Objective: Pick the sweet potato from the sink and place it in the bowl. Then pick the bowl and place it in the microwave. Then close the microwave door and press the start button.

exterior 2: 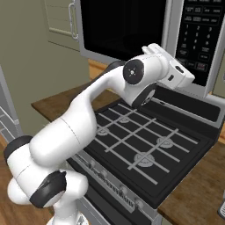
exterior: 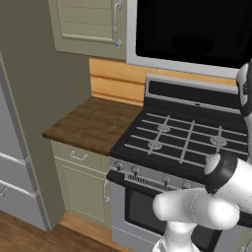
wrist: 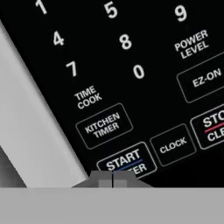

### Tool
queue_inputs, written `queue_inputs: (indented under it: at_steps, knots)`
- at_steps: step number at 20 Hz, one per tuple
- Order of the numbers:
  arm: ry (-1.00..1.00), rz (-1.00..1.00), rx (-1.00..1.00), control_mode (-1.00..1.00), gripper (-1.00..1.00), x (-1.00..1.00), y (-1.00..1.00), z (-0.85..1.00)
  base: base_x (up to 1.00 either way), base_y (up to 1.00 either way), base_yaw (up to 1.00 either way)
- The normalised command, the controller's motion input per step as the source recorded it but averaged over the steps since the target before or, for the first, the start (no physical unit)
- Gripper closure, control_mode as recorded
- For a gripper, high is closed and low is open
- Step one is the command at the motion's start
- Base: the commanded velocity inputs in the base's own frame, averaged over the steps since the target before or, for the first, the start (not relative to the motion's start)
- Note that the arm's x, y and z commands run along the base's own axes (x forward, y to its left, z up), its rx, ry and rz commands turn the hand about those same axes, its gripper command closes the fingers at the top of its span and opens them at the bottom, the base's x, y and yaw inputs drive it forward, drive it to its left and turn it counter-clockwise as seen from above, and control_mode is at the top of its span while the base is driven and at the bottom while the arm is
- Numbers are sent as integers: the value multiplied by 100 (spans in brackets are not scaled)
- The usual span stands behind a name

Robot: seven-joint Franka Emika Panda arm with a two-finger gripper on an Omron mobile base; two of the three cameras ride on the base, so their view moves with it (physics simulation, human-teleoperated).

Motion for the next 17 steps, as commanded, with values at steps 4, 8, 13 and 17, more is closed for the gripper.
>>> queue_inputs:
  at_steps: [4, 8, 13, 17]
  knots:
    - [0, 0, 2, -100, 100, 29, -23, 0, 0, 0, 0]
    - [0, 5, 7, -100, 100, 33, -36, 0, 0, 0, 0]
    - [0, 21, 12, -100, 100, 42, -48, -4, 0, 0, 0]
    - [0, 19, 10, -100, 100, 31, -34, -1, 0, 0, 0]
